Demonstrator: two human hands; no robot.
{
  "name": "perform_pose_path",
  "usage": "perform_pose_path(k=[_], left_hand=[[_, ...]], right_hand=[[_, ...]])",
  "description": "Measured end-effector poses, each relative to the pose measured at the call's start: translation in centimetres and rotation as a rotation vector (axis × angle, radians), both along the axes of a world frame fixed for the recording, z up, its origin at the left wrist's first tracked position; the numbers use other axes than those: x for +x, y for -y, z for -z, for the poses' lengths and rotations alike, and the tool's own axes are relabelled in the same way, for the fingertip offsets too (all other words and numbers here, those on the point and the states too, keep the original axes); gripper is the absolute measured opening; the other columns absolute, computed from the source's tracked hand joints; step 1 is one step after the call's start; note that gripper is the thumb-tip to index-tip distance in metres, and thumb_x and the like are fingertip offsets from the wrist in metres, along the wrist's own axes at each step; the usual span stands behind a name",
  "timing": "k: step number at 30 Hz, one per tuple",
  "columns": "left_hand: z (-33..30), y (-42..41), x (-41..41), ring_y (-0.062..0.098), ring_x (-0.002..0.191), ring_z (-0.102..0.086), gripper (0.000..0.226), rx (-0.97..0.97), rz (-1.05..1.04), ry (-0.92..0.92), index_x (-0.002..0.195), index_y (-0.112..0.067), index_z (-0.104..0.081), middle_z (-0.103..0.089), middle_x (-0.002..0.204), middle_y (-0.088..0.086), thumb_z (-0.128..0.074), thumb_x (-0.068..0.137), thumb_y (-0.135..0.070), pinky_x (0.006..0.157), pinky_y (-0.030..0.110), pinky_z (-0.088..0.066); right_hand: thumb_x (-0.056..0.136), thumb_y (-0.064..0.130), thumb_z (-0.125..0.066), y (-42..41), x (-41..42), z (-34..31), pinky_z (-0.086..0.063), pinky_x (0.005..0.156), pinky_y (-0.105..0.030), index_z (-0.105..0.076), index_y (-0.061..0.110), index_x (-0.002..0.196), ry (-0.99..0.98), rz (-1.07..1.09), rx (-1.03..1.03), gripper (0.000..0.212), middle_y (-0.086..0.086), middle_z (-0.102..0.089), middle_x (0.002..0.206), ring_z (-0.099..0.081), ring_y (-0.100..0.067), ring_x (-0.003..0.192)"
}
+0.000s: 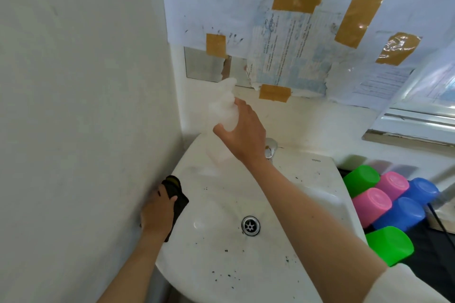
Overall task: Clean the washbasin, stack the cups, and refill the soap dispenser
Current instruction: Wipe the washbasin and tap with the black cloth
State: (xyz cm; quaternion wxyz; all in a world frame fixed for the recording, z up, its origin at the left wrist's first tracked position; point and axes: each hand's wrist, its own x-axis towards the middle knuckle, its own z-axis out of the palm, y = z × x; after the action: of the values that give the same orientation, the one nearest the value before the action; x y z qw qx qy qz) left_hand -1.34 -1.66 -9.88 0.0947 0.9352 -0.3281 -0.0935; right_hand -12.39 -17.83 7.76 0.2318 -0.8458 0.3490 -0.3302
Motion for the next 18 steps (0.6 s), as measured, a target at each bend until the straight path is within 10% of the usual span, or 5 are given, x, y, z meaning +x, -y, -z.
perform_pose_path(k=[3,6,9,12,18], left_hand=[[1.0,1.6,1.3,0.03,0.034,-0.054,0.065,-0.054,0.056,0.048,0.099,0.018,-0.057,-0.062,0.065,0.028,-0.088,0.052,-0.015,0.029,0.025,-0.042],[1.2,4.1,2.9,0.041,0.065,-0.067,0.065,-0.007,0.17,0.068,0.11,0.018,-0.055,-0.065,0.086,0.033,-0.085,0.061,-0.013,0.05,0.038,-0.056],[1.0,6.6,5.1,0.043,0.115,-0.054,0.057,0.009,0.292,0.118,0.13,0.009,-0.044,-0.054,0.128,0.027,-0.03,0.098,-0.036,0.089,0.046,-0.051],[0.8,9.0,6.3,0.034,0.115,-0.058,0.077,0.027,0.392,0.197,0.126,0.001,-0.053,-0.056,0.13,0.016,0.003,0.097,-0.044,0.086,0.047,-0.051],[0.4,13.7,3.6,0.015,0.138,0.017,0.109,-0.044,0.651,0.066,0.141,-0.015,0.011,0.018,0.146,-0.006,0.044,0.052,-0.068,0.113,0.032,0.009]], right_hand=[[0.068,0.045,-0.051,1.1,0.5,0.0,-0.034,0.079,-0.025,-0.04,0.015,0.132,0.005,0.015,0.004,0.072,-0.001,-0.054,0.121,-0.05,-0.019,0.11],[0.073,0.042,-0.058,2.5,1.3,0.4,-0.033,0.08,-0.024,-0.04,0.015,0.132,0.005,0.024,0.002,0.068,-0.001,-0.054,0.122,-0.05,-0.019,0.11],[0.077,0.035,-0.065,4.0,1.9,0.9,-0.03,0.082,-0.022,-0.038,0.015,0.135,-0.016,0.04,0.021,0.067,-0.001,-0.052,0.126,-0.048,-0.018,0.114],[0.078,0.034,-0.065,5.2,2.4,1.5,-0.029,0.083,-0.022,-0.035,0.016,0.137,-0.026,0.064,0.042,0.069,-0.001,-0.05,0.129,-0.047,-0.018,0.116],[0.078,0.035,-0.065,5.9,3.5,2.8,-0.037,0.086,-0.03,-0.033,0.016,0.139,-0.04,0.137,0.082,0.072,-0.005,-0.049,0.129,-0.047,-0.022,0.114]])
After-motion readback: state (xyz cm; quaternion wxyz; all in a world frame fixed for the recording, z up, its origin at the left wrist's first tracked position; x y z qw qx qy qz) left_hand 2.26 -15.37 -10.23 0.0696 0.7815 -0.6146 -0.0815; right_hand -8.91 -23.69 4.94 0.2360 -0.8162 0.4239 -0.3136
